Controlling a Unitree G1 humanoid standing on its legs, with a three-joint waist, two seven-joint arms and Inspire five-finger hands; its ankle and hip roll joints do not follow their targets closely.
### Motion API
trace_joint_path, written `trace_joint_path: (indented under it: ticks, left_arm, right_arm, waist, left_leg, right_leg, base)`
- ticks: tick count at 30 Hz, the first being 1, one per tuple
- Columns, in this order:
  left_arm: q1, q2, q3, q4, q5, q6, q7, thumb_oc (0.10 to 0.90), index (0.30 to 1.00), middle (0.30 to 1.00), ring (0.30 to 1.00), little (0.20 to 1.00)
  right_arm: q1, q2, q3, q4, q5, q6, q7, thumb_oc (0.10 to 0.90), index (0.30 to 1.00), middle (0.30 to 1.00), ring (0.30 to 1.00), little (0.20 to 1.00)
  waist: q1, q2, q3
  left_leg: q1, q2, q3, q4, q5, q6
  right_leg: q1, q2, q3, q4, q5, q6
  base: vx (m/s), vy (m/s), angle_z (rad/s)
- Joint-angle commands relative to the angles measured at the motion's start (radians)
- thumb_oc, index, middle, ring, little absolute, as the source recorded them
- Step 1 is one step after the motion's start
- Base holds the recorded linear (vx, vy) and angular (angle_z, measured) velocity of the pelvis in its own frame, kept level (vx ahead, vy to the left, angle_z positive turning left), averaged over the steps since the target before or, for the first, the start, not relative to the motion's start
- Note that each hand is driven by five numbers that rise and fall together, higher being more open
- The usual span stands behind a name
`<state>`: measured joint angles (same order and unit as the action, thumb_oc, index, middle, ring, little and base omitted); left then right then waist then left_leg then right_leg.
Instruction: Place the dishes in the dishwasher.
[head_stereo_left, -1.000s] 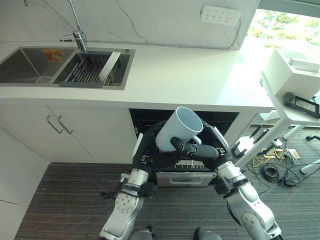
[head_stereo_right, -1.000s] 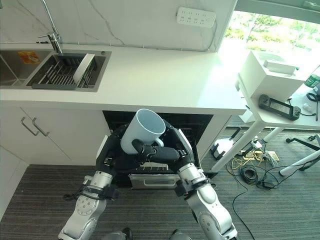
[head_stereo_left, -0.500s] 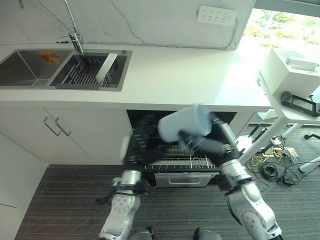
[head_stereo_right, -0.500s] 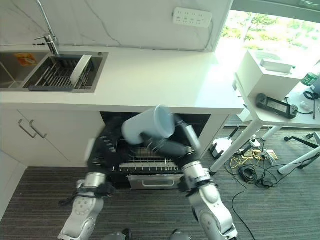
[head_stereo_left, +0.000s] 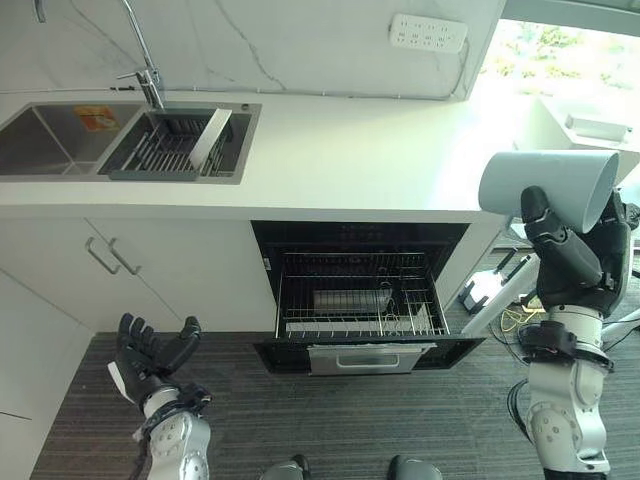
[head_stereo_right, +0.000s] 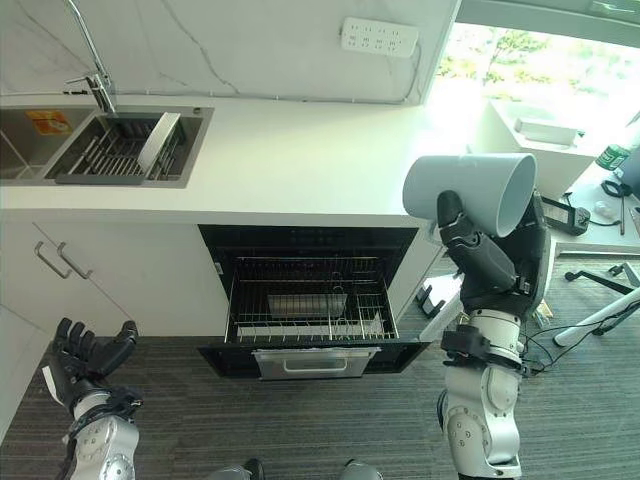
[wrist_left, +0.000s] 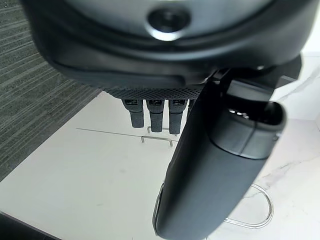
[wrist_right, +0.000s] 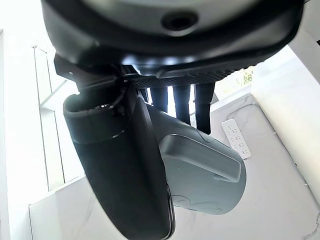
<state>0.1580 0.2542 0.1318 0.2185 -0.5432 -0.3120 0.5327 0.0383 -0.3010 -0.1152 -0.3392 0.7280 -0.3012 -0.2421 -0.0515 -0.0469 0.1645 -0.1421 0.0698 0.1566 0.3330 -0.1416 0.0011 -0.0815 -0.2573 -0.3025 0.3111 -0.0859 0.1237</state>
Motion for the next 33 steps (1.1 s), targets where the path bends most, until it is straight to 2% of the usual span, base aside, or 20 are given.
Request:
trace_joint_path:
  ticks: [1,2,3,4,5,12,18,23,26,28,30,33]
  left_arm:
    - [-0.093,0.116,0.015,-0.181,0.147,-0.119,-0.096,0.8,0.9,0.9,0.9,0.9]
    - [-0.095,0.126,0.012,-0.201,0.157,-0.119,-0.11,0.8,0.9,0.9,0.9,0.9]
    - [-0.11,0.169,-0.002,-0.263,0.205,-0.121,-0.192,0.8,0.9,0.9,0.9,0.9]
    - [-0.112,0.174,-0.003,-0.27,0.208,-0.118,-0.203,0.8,0.9,0.9,0.9,0.9]
    - [-0.121,0.195,-0.015,-0.297,0.235,-0.109,-0.26,0.8,0.9,0.9,0.9,0.9]
    - [-0.196,0.278,-0.087,-0.368,0.378,-0.043,-0.443,0.8,0.9,0.9,0.9,0.9]
    - [-0.264,0.33,-0.176,-0.365,0.429,0.105,-0.627,0.8,0.9,0.9,0.9,0.9]
    - [-0.312,0.385,-0.276,-0.321,0.42,0.304,-0.821,0.8,0.9,0.9,0.9,0.9]
    - [-0.334,0.391,-0.312,-0.29,0.422,0.367,-0.86,0.8,0.9,0.9,0.9,0.9]
    - [-0.354,0.399,-0.333,-0.273,0.45,0.38,-0.879,0.8,0.9,0.9,0.9,0.9]
    - [-0.392,0.407,-0.367,-0.235,0.467,0.462,-0.893,0.8,0.9,0.9,0.9,0.9]
    - [-0.409,0.405,-0.387,-0.196,0.478,0.491,-0.888,0.8,0.9,0.9,0.9,0.9]
  right_arm:
    - [-0.076,-0.045,-0.041,-0.058,-0.028,-0.071,0.031,0.4,0.3,0.3,0.3,0.3]
    - [-0.071,-0.044,-0.041,-0.057,-0.03,-0.065,0.034,0.4,0.3,0.3,0.3,0.3]
    - [-0.057,-0.042,-0.036,-0.047,-0.023,-0.026,0.054,0.4,0.3,0.3,0.3,0.3]
    - [-0.054,-0.042,-0.036,-0.045,-0.022,-0.022,0.058,0.4,0.3,0.3,0.3,0.3]
    - [-0.041,-0.041,-0.029,-0.034,-0.022,-0.004,0.074,0.4,0.3,0.3,0.3,0.3]
    - [-0.016,-0.037,-0.023,0.01,-0.017,0.039,0.129,0.4,0.3,0.3,0.3,0.3]
    - [-0.035,-0.047,-0.011,0.03,-0.028,0.056,0.156,0.4,0.3,0.3,0.3,0.3]
    - [-0.046,-0.079,0.0,0.035,-0.024,0.079,0.162,0.4,0.3,0.3,0.3,0.3]
    - [-0.049,-0.094,0.001,0.04,-0.02,0.086,0.169,0.4,0.3,0.3,0.3,0.3]
    - [-0.053,-0.102,0.002,0.041,-0.015,0.092,0.172,0.4,0.3,0.3,0.3,0.3]
    - [-0.058,-0.114,0.008,0.045,-0.01,0.1,0.176,0.4,0.3,0.3,0.3,0.3]
    - [-0.061,-0.123,0.011,0.048,-0.005,0.106,0.183,0.4,0.3,0.3,0.3,0.3]
  waist:
    - [0.002,0.014,-0.057]
    - [0.002,0.014,-0.057]
    - [-0.003,0.016,-0.054]
    - [-0.003,0.016,-0.054]
    - [-0.007,0.018,-0.052]
    - [-0.032,0.031,-0.049]
    - [-0.055,0.046,-0.048]
    - [-0.082,0.068,-0.044]
    - [-0.097,0.079,-0.046]
    - [-0.105,0.08,-0.047]
    - [-0.117,0.087,-0.047]
    - [-0.126,0.09,-0.047]
  left_leg:
    - [0.164,0.083,0.004,-0.033,-0.173,-0.062]
    - [0.164,0.083,0.003,-0.033,-0.173,-0.062]
    - [0.161,0.085,0.004,-0.033,-0.171,-0.063]
    - [0.16,0.085,0.005,-0.033,-0.171,-0.063]
    - [0.16,0.086,0.007,-0.033,-0.169,-0.062]
    - [0.162,0.09,0.019,-0.033,-0.167,-0.06]
    - [0.173,0.089,0.033,-0.033,-0.169,-0.058]
    - [0.187,0.092,0.055,-0.033,-0.169,-0.056]
    - [0.194,0.094,0.068,-0.033,-0.173,-0.054]
    - [0.191,0.093,0.075,-0.033,-0.168,-0.053]
    - [0.198,0.094,0.084,-0.033,-0.173,-0.052]
    - [0.199,0.094,0.092,-0.033,-0.172,-0.053]
  right_leg:
    - [-0.093,-0.014,0.029,-0.011,0.001,0.054]
    - [-0.093,-0.013,0.03,-0.011,0.002,0.054]
    - [-0.095,-0.012,0.03,-0.011,0.001,0.056]
    - [-0.095,-0.011,0.03,-0.011,0.001,0.056]
    - [-0.096,-0.01,0.031,-0.011,0.001,0.057]
    - [-0.103,-0.006,0.036,-0.011,0.005,0.063]
    - [-0.112,0.001,0.046,-0.011,0.014,0.067]
    - [-0.117,0.01,0.066,-0.011,0.022,0.07]
    - [-0.116,0.018,0.084,-0.011,0.018,0.071]
    - [-0.121,0.019,0.093,-0.011,0.021,0.069]
    - [-0.117,0.023,0.103,-0.011,0.016,0.072]
    - [-0.12,0.025,0.111,-0.011,0.018,0.071]
  base:
    - [0.0,0.0,0.0]
    - [-0.05,0.018,0.04]
    - [-0.03,0.009,0.05]
    - [-0.04,0.014,0.04]
    - [0.0,0.0,0.0]
    - [-0.03,0.002,-0.05]
    - [-0.02,-0.001,-0.13]
    - [0.0,0.015,-0.1]
    - [0.02,0.025,-0.1]
    - [0.01,0.02,-0.09]
    - [0.03,0.031,-0.07]
    - [0.01,0.028,-0.13]
